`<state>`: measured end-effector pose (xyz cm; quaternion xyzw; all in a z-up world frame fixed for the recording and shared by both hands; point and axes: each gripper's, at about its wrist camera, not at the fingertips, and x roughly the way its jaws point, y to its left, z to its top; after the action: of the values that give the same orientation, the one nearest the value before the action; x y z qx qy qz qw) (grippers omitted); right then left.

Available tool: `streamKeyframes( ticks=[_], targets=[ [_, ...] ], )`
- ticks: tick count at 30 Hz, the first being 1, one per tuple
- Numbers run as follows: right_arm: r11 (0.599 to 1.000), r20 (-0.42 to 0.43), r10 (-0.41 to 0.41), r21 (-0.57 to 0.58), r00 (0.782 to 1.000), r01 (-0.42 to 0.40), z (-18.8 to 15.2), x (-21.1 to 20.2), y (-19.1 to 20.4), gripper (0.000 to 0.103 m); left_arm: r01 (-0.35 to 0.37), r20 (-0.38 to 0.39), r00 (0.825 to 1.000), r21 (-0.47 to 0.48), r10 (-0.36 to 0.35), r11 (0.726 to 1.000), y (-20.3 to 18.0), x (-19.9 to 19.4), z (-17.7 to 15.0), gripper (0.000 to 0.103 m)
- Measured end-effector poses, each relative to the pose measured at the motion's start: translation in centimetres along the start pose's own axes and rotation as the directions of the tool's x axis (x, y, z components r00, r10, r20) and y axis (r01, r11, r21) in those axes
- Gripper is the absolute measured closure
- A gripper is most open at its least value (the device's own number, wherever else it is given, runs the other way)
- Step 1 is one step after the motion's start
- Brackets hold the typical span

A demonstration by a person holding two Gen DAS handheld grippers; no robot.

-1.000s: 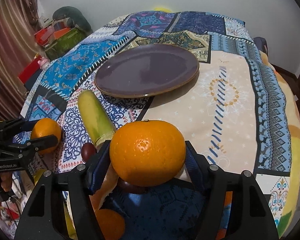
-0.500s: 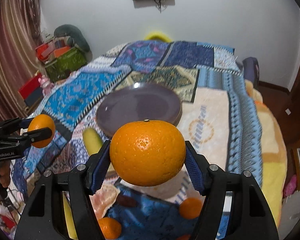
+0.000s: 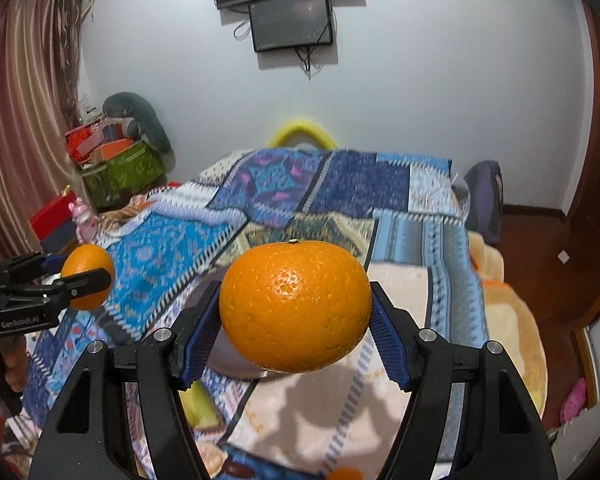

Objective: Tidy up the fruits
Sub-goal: 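Carry both oranges onto the purple plate and open both tools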

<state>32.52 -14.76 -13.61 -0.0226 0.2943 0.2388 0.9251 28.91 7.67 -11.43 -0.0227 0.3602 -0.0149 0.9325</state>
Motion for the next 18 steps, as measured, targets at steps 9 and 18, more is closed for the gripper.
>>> streamKeyframes(
  ticks=[9,18],
  targets=[
    [0.999,0.021,-0.039,-0.022,0.999,0.04,2.1,2.5,-0.6,0.036,-0.007,0.009,1.0,-0.012,0.007,1.0,-0.2,2.6,2.4,0.038],
    [0.998,-0.031,-0.037,-0.047,0.999,0.036,2.3,6.5,-0.2,0.036,-0.027,-0.018,0.999,0.003,0.027,1.0,-0.7,6.8,3.2,0.038]
  ],
)
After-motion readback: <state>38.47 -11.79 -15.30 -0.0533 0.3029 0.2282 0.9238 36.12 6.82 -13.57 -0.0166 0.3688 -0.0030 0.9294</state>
